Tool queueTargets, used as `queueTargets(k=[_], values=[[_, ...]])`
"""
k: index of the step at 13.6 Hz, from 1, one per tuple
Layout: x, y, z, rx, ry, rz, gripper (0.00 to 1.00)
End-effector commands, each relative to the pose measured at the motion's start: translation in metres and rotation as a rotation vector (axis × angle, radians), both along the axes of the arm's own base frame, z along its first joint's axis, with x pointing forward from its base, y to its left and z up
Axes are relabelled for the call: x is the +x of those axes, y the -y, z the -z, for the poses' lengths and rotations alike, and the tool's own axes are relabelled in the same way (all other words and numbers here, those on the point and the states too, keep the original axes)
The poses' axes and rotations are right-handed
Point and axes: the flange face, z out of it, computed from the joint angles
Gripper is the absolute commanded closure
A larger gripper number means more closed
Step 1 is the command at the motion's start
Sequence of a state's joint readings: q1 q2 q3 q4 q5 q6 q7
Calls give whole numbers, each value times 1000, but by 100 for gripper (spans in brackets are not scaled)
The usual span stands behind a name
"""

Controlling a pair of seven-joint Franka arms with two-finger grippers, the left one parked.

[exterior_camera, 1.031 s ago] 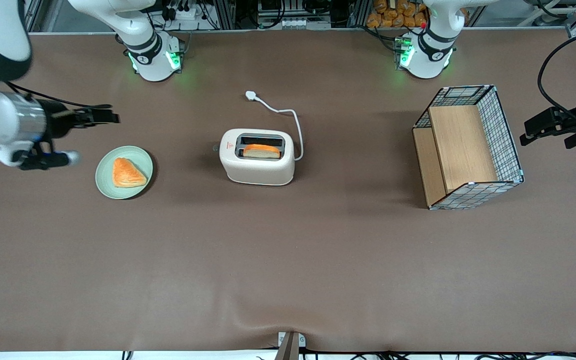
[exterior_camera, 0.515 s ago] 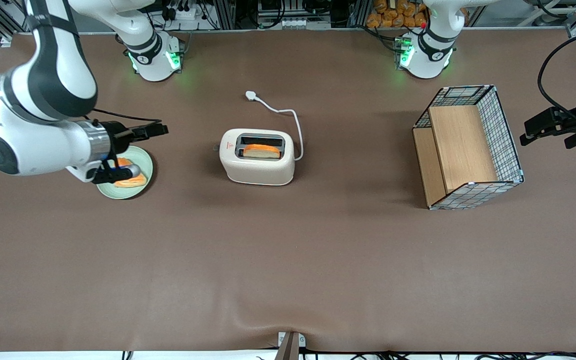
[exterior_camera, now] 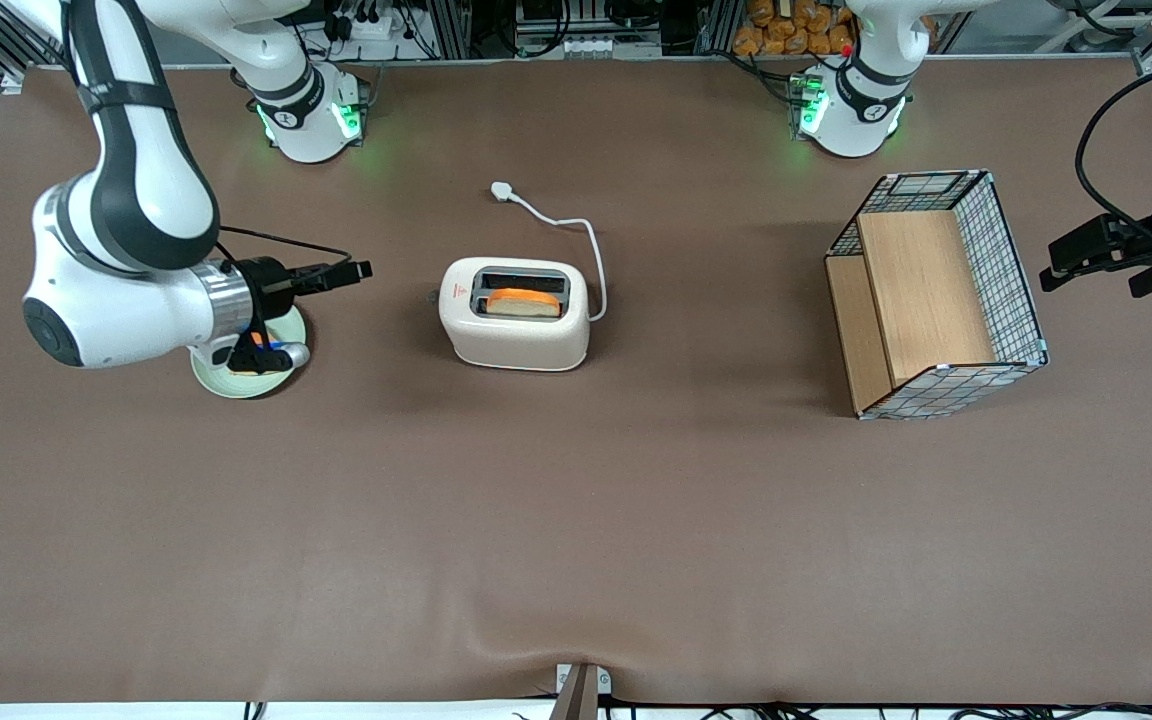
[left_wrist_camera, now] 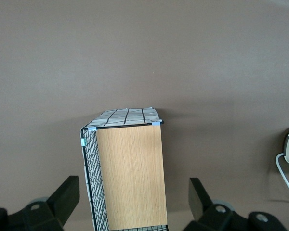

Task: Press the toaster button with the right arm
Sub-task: 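Move the right gripper over the plate toward the toaster's side lever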

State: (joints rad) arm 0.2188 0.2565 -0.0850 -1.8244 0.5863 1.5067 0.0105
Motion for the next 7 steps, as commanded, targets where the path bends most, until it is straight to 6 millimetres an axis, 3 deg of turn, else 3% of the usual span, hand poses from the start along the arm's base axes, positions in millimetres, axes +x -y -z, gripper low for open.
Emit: queueTargets(k=[1, 3, 7], values=[[7, -4, 6, 16, 27, 40, 100], [11, -6, 11, 12, 45, 48, 100], [-1, -38, 24, 18, 58, 4, 100]])
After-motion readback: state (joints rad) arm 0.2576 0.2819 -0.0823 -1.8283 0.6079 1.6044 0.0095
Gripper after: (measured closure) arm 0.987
